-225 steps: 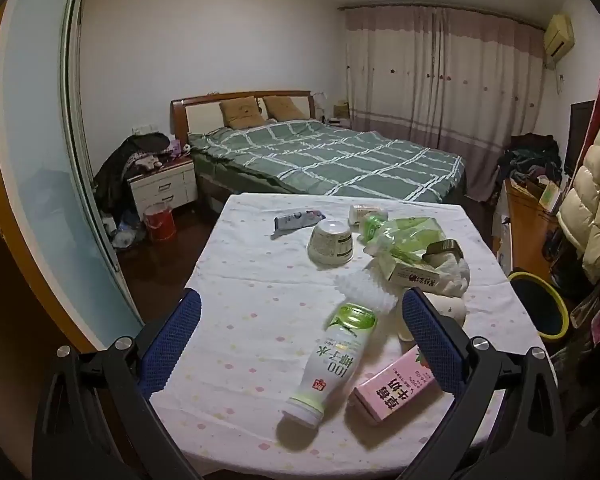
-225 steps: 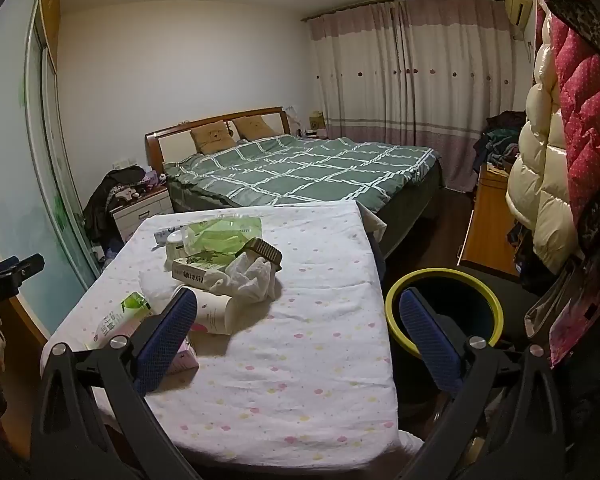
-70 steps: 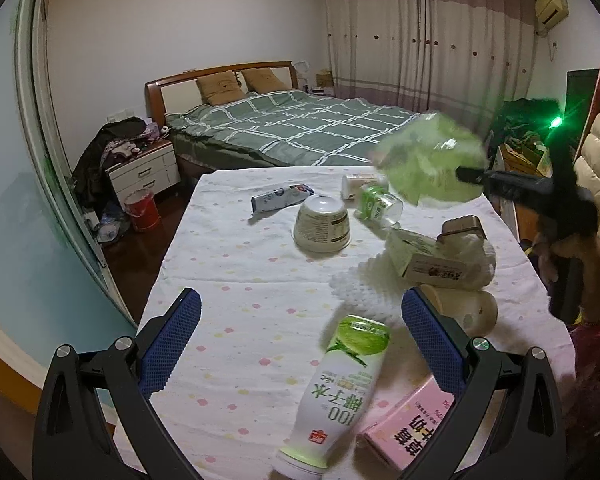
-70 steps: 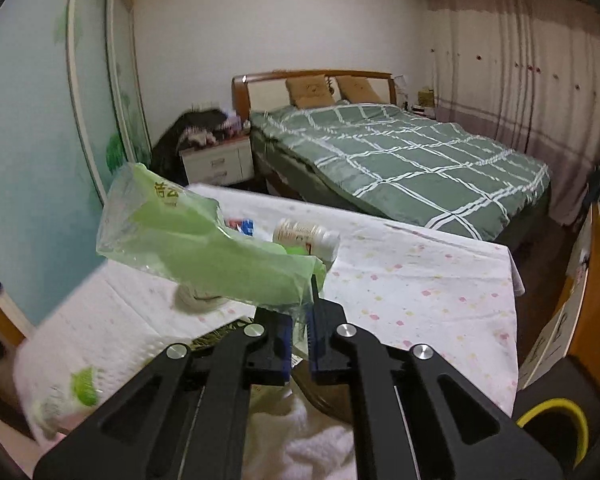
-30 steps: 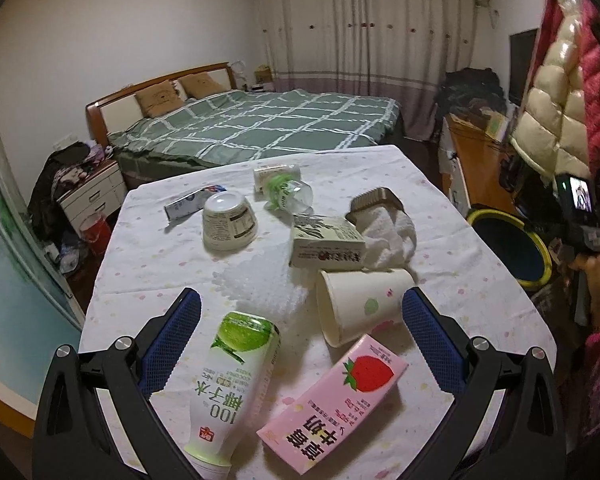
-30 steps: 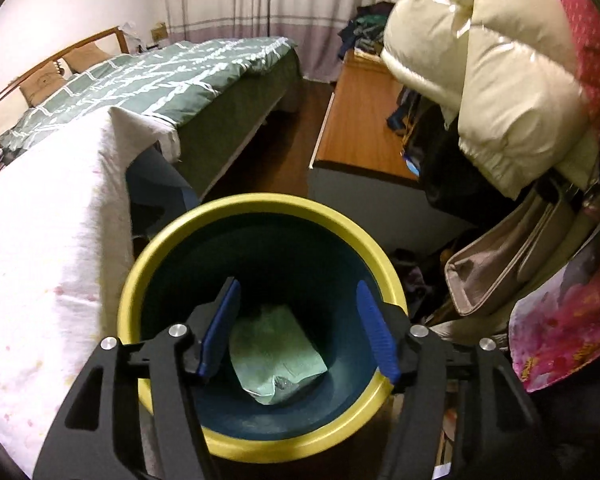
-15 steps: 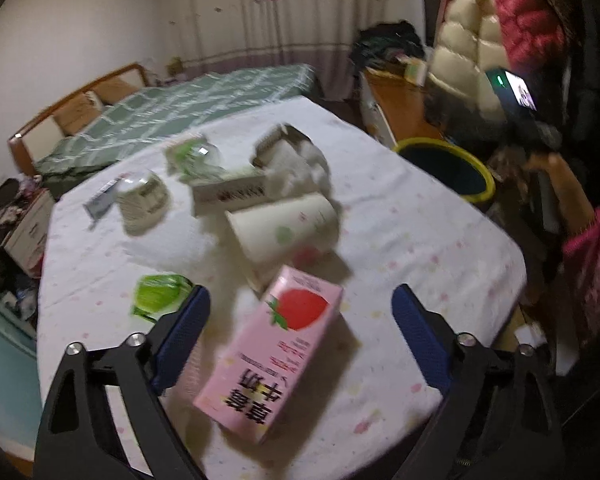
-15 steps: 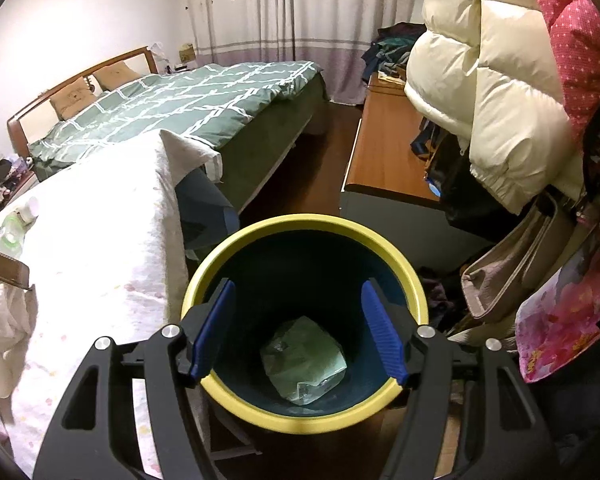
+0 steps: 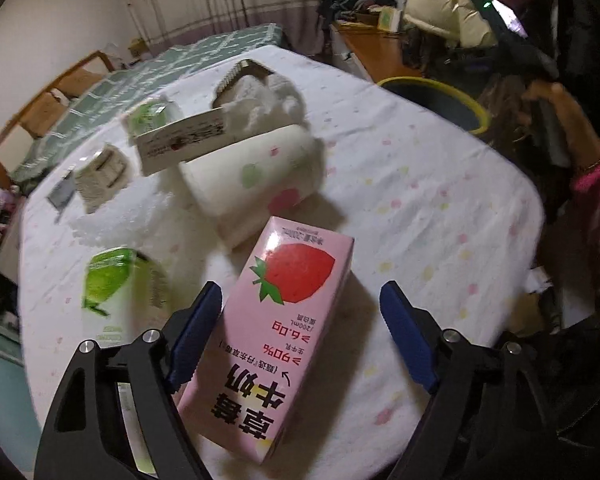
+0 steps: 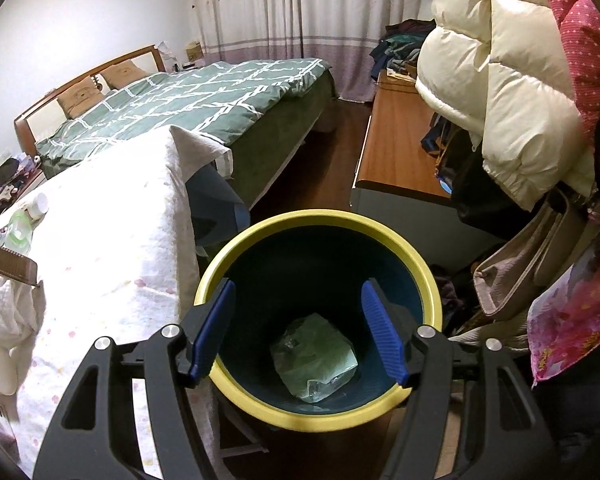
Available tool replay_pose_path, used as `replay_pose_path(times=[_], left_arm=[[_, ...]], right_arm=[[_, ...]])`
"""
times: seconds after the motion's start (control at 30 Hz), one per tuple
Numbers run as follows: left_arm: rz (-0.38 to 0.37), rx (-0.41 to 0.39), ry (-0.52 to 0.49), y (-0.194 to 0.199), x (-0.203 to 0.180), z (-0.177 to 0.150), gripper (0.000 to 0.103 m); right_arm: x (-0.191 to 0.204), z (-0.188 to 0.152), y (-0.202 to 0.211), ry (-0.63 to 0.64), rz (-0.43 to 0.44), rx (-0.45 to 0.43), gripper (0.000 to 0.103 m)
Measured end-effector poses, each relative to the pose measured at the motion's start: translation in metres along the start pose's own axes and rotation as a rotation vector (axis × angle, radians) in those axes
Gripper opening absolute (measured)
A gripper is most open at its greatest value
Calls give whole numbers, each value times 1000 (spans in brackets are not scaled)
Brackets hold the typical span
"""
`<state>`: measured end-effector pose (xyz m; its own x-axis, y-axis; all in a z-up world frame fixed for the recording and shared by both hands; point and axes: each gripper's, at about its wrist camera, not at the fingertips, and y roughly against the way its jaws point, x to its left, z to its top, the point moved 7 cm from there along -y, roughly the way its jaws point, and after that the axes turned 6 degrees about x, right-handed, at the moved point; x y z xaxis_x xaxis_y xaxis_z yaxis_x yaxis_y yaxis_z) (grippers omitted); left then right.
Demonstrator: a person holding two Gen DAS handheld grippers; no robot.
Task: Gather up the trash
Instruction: 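Grasp the pink strawberry milk carton with the left tool, then carry the milk carton over the yellow bin and open the left tool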
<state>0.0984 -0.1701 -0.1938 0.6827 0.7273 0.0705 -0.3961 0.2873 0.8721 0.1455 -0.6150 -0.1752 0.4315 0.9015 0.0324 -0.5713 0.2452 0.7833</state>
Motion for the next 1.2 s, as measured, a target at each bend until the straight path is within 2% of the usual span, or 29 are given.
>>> replay_pose_path(times=[0.07, 0.1, 0.23, 0.43, 0.5, 0.57, 0.63, 0.73, 0.83, 0.93, 1.2], left_arm=[[-67, -2, 3, 3, -7, 2, 73], [-77, 0, -2, 3, -9, 4, 72], [-27, 37, -59, -6, -10, 4, 71], [-23, 81, -137, -18, -15, -2, 71], [-38, 85, -127, -21, -15, -2, 69], [-80, 83, -92, -19, -16, -1, 63], [-90, 72, -71, -18, -16, 2, 56], [-85, 50, -42, -15, -16, 10, 54], [-80, 33, -3, -11, -15, 22, 53], [-86, 1, -10, -3, -25, 43, 53], [-150, -97, -63, 1, -72, 136, 53]], right_arm=[[1, 0, 1, 1, 5, 0, 63], [2, -1, 1, 1, 9, 0, 63], [3, -1, 3, 5, 17, -3, 63], [3, -3, 9, 8, 31, -10, 63], [4, -3, 12, 8, 43, -12, 64], [6, -3, 15, 13, 57, -15, 64], [8, -3, 20, 17, 75, -20, 64], [5, -2, 26, 14, 84, -31, 64], [1, -2, 32, 4, 90, -43, 64], [-3, -2, 41, -1, 80, -65, 64], [-27, -6, 75, -13, 27, -143, 64]])
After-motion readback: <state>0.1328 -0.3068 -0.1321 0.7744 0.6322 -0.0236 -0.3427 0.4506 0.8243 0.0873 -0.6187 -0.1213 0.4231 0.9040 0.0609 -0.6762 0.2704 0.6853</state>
